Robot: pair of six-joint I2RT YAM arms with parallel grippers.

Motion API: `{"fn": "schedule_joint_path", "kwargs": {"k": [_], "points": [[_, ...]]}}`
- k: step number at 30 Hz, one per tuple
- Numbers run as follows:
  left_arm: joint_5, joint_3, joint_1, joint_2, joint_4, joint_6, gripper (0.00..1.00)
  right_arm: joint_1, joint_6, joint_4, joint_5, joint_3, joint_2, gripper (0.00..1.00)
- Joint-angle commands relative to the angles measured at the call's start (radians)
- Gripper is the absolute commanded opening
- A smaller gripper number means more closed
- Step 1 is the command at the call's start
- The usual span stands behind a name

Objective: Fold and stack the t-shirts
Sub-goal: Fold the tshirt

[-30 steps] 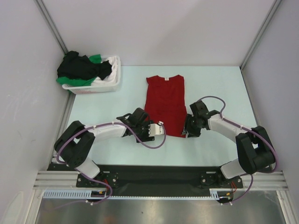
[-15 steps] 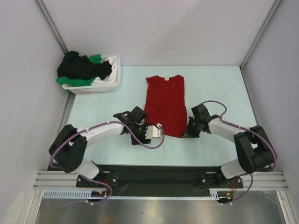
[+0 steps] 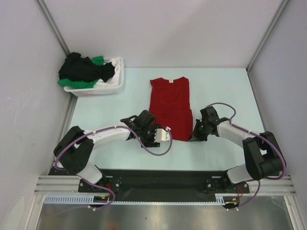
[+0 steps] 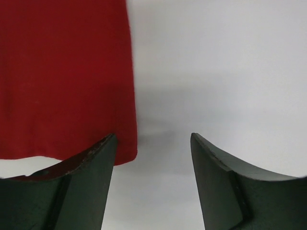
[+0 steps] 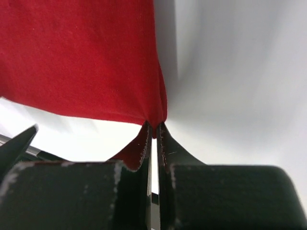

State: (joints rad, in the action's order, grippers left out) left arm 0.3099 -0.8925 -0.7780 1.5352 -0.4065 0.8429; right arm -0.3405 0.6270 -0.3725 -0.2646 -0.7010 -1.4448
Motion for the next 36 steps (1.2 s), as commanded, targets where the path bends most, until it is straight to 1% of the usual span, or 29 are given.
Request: {"fn": "schedule_joint_path", "kwargs": {"k": [1,4,5,7,8,10,11,12,16,18,20,23,24,26,27,28,29,30,31,32,33,34,36], "points": [[-0.116,0.055,-0.012,0.046,0.125,0.039,0.68,0.008,-0.029,-0.025,-0.015,0.009,0.032,0.00],[-0.153,0.093,-0.012,0.060,0.158,0.048,0.60,0.011,-0.033,-0.029,-0.024,0.014,0.029,0.00],[-0.153,0.108,-0.013,0.057,0.161,0.045,0.49,0.011,-0.035,-0.031,-0.027,0.017,0.029,0.00],[-0.149,0.124,-0.014,0.046,0.184,0.022,0.36,0.012,-0.038,-0.032,-0.033,0.017,0.032,0.00],[-0.143,0.132,-0.014,0.027,0.190,0.015,0.26,0.012,-0.041,-0.035,-0.038,0.017,0.034,0.00],[-0.144,0.142,-0.014,0.017,0.212,-0.010,0.15,0.012,-0.049,-0.037,-0.039,0.012,0.037,0.00],[-0.158,0.144,-0.012,0.014,0.218,-0.019,0.02,0.012,-0.052,-0.042,-0.047,0.011,0.038,0.00],[-0.167,0.145,-0.012,0.016,0.225,-0.031,0.00,0.012,-0.053,-0.040,-0.050,0.011,0.038,0.00],[-0.195,0.144,-0.012,0.013,0.233,-0.047,0.00,0.011,-0.055,-0.043,-0.064,0.006,0.047,0.00],[-0.183,0.133,-0.012,-0.007,0.204,-0.053,0.00,0.012,-0.058,-0.055,-0.073,0.006,0.063,0.00],[-0.172,0.118,-0.012,-0.027,0.141,-0.056,0.00,0.011,-0.069,-0.083,-0.090,0.005,0.086,0.00],[-0.134,0.087,-0.012,-0.067,0.017,-0.065,0.00,-0.006,-0.073,-0.153,-0.096,0.003,0.115,0.00],[-0.108,0.078,-0.012,-0.078,-0.061,-0.073,0.00,-0.014,-0.070,-0.173,-0.096,0.003,0.144,0.00],[-0.082,0.057,-0.012,-0.113,-0.147,-0.074,0.00,-0.047,-0.056,-0.258,-0.101,-0.002,0.181,0.00],[-0.063,0.050,-0.012,-0.130,-0.240,-0.071,0.00,-0.058,-0.049,-0.293,-0.104,-0.017,0.228,0.00],[-0.022,0.043,-0.012,-0.173,-0.291,-0.065,0.00,-0.074,-0.041,-0.365,-0.111,-0.028,0.250,0.00],[0.003,0.026,-0.012,-0.197,-0.340,-0.062,0.00,-0.100,-0.030,-0.400,-0.129,-0.035,0.279,0.00],[0.023,0.015,-0.012,-0.223,-0.438,-0.050,0.00,-0.115,-0.009,-0.434,-0.143,-0.055,0.323,0.00],[0.062,0.001,-0.012,-0.253,-0.483,-0.047,0.00,-0.126,0.006,-0.491,-0.160,-0.064,0.349,0.00],[0.073,-0.040,-0.009,-0.294,-0.529,-0.044,0.00,-0.133,0.019,-0.515,-0.209,-0.074,0.368,0.00],[0.086,-0.063,-0.003,-0.308,-0.608,-0.044,0.00,-0.144,0.040,-0.535,-0.234,-0.083,0.385,0.00],[0.099,-0.091,0.006,-0.314,-0.639,-0.048,0.00,-0.144,0.048,-0.567,-0.270,-0.106,0.414,0.00],[0.115,-0.152,0.052,-0.326,-0.669,-0.070,0.00,-0.134,0.057,-0.577,-0.283,-0.132,0.425,0.00]]}}
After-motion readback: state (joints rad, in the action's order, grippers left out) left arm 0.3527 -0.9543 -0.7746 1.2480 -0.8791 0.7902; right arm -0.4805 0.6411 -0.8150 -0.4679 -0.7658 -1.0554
